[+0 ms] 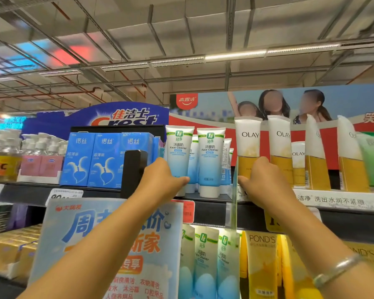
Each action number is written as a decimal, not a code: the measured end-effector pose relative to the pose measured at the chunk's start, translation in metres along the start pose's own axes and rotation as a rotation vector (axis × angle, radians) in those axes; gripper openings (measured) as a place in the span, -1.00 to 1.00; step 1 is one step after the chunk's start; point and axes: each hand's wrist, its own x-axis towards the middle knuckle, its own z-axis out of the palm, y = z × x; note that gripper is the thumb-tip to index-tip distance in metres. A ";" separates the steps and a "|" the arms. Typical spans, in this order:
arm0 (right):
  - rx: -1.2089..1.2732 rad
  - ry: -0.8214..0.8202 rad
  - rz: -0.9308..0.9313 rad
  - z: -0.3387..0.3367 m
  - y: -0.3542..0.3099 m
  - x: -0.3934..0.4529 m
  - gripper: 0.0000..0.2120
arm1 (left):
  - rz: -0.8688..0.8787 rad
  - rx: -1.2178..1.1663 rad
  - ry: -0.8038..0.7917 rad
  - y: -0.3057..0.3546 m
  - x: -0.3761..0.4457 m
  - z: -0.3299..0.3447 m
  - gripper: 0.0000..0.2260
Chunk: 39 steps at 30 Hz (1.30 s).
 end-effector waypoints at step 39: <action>0.680 0.208 -0.173 -0.055 0.033 -0.083 -0.68 | 0.141 -0.269 0.206 0.037 -0.098 -0.020 -0.77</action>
